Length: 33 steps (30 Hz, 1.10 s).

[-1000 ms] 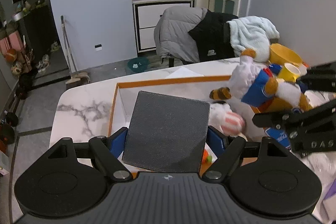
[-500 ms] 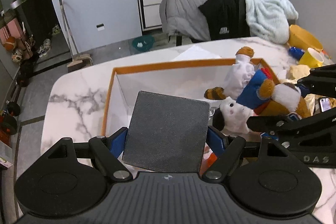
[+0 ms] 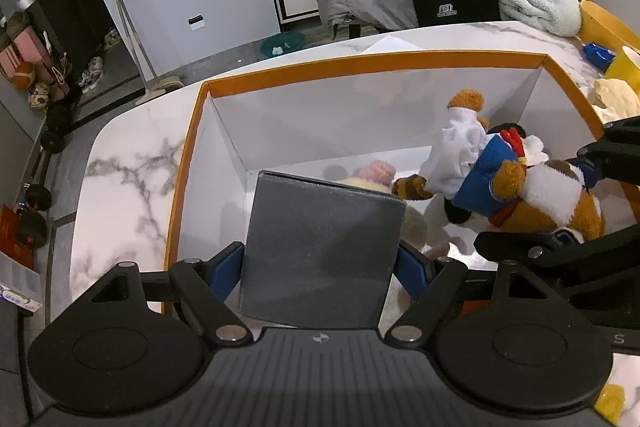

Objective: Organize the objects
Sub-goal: 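Carry the grey box and duck plush into the orange box and release both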

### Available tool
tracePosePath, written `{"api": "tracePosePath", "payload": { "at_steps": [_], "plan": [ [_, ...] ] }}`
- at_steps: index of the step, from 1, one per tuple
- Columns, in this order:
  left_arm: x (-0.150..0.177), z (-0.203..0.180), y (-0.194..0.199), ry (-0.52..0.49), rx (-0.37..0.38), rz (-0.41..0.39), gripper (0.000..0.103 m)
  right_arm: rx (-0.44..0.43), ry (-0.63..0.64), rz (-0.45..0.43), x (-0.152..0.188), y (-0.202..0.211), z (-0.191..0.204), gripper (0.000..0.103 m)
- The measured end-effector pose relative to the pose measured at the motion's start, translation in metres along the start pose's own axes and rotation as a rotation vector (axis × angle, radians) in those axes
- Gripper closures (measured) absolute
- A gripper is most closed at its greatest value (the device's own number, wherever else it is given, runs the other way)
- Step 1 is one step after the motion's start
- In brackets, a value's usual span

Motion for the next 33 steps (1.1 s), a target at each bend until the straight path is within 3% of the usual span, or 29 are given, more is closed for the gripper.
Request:
{"api": "tracePosePath", "payload": {
  "at_steps": [21, 33],
  "plan": [
    [0.001, -0.009, -0.014, -0.056, -0.071, 0.066, 0.011, 0.075, 0.050, 0.079, 0.005, -0.031, 0.003, 0.046],
    [0.004, -0.007, -0.005, -0.083, -0.105, 0.061, 0.008, 0.084, 0.050, 0.059, 0.007, -0.021, 0.007, 0.035]
  ]
}}
Point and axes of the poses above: each gripper's, at about its wrist camera, not at the fingertips, and y roughly against the way its jaws point, z to its left, x to its underside, the point moved 4 cm from there along -y, roughly the way its jaws point, and after that the axes turned 9 degrees about -y, right-handed, at the moved point
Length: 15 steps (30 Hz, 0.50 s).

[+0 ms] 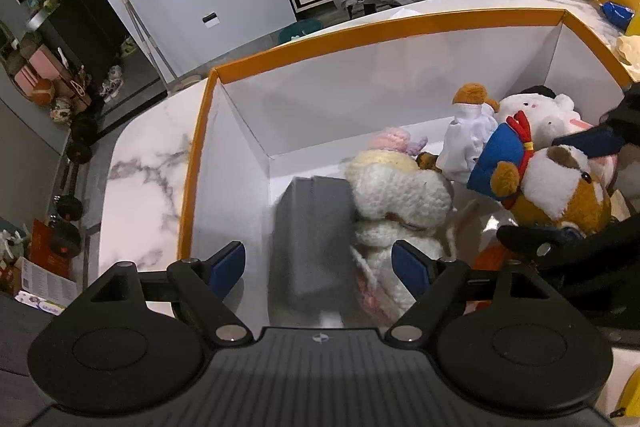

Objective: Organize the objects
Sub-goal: 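Withdraw both grippers from the orange box toward the pink wallet and tape measure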

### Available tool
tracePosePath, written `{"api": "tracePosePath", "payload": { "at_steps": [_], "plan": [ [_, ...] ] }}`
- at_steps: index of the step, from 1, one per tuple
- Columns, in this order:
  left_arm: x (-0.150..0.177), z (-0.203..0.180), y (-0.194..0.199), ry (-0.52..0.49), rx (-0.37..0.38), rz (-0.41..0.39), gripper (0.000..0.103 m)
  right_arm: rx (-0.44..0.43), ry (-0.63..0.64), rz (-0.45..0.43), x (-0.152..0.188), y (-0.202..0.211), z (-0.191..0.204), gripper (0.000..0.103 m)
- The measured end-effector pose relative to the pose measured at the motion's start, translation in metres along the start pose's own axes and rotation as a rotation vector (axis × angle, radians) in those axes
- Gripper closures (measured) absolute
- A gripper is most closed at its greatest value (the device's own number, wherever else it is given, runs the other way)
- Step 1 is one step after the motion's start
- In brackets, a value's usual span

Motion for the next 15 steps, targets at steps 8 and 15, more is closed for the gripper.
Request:
{"api": "tracePosePath", "payload": {
  "at_steps": [8, 15],
  "plan": [
    [-0.002, 0.006, 0.020, 0.017, -0.012, -0.034, 0.008, 0.002, -0.017, -0.033, -0.003, 0.023, -0.003, 0.034],
    [0.000, 0.005, 0.041, 0.008, -0.021, -0.057, 0.008, 0.012, -0.013, -0.063, -0.003, 0.050, -0.001, 0.034]
  ]
}}
Point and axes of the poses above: each gripper's, at about its wrist camera, not at the fingertips, and y roughly against the way its jaws point, z to its left, x to its underside, the point moved 4 cm from there along -y, roughly the way its jaws point, and after that the axes turned 9 degrees about -y, right-handed, at the moved point
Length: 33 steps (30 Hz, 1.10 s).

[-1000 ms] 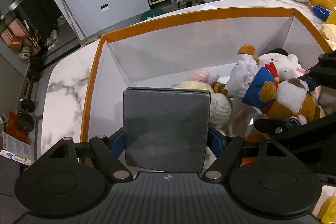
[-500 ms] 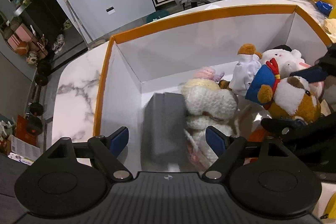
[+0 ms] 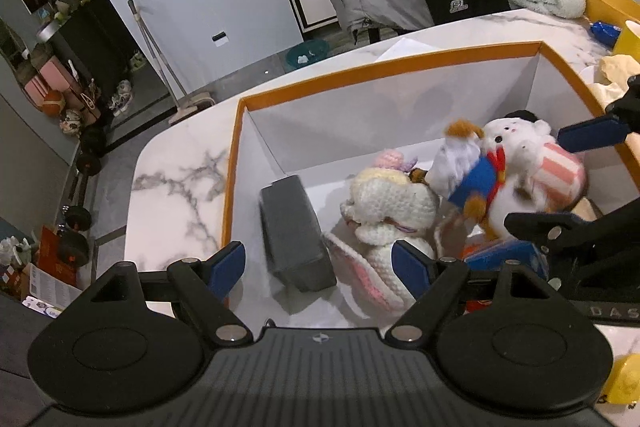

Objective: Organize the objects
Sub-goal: 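Withdraw both grippers from the orange box toward the pink wallet and tape measure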

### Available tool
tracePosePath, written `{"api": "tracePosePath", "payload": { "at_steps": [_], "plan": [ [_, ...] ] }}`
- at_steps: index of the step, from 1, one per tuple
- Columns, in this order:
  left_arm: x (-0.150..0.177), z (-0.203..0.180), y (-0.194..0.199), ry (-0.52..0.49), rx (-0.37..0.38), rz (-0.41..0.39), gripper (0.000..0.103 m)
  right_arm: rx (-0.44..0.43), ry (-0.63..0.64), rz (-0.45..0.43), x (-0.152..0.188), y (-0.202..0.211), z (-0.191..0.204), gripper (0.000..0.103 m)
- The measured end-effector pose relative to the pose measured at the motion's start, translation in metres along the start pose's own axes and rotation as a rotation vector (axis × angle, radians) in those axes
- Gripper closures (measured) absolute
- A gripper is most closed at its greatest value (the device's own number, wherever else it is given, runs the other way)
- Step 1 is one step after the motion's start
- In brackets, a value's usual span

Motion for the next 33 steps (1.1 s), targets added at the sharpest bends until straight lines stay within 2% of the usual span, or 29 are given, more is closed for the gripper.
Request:
{"api": "tracePosePath", "payload": {
  "at_steps": [15, 33],
  "plan": [
    [0.007, 0.008, 0.068, 0.028, -0.020, -0.081, 0.008, 0.025, 0.001, -0.089, 0.002, 0.084, -0.001, 0.033],
    [0.039, -0.002, 0.128, 0.050, -0.005, -0.156, 0.008, 0.018, -0.003, -0.154, 0.050, 0.159, 0.003, 0.031]
  ]
}}
Point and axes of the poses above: each gripper's, at about its wrist camera, not at the fingertips, and y roughly against the way its jaws point, z to its left, x to its underside, the point moved 4 cm from there along -y, roughly the way its jaws point, and after that the axes turned 9 degrees about -y, right-handed, at the moved point
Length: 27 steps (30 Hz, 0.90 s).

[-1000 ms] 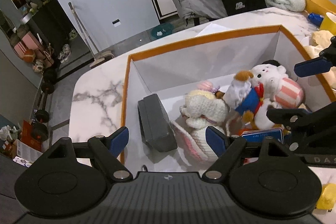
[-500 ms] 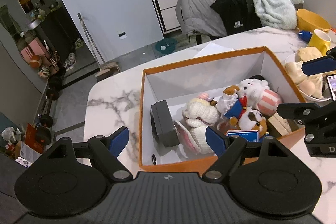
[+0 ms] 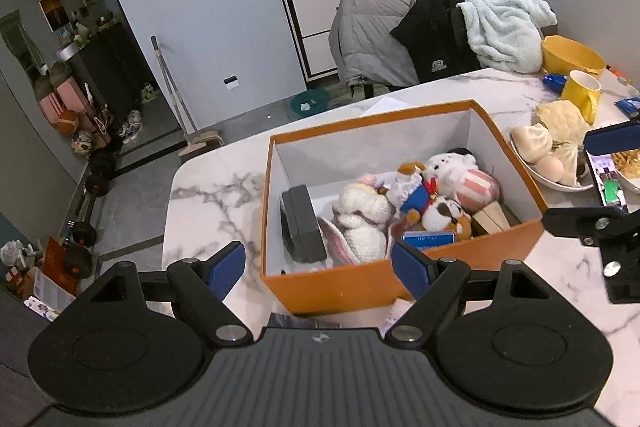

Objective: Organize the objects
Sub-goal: 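Withdraw both grippers from the orange box toward the pink wallet and tape measure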

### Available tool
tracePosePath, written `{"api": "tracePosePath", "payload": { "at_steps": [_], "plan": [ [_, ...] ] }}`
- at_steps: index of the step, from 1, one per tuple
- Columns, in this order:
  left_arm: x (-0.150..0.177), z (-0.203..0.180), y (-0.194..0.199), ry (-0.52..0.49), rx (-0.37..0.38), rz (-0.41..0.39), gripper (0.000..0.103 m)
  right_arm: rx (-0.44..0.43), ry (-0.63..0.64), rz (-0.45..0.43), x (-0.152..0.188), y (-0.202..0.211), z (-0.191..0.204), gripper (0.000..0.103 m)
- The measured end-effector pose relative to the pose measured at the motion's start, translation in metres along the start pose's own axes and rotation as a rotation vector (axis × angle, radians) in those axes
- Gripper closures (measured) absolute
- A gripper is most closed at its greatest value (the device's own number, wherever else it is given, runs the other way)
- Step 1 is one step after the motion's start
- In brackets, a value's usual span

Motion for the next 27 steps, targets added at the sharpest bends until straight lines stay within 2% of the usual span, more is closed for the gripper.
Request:
{"api": "tracePosePath", "payload": {
  "at_steps": [11, 27],
  "plan": [
    [0.021, -0.004, 0.017, 0.016, 0.017, -0.013, 0.008, 0.001, -0.028, 0.004, 0.035, 0.019, -0.011, 0.031],
    [0.064, -0.068, -0.002, -0.030, 0.127, 0.021, 0.008, 0.007, -0.054, 0.098, 0.099, -0.006, -0.024, 0.030]
  ]
}}
Point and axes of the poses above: each gripper's, at about its wrist camera, not at the fingertips, and y roughly against the way its jaws point, z to its left, x to its underside, the point moved 4 cm from there along -y, roughly the way its jaws point, and after that the axes turned 9 degrees about -y, right-handed, at the moved point
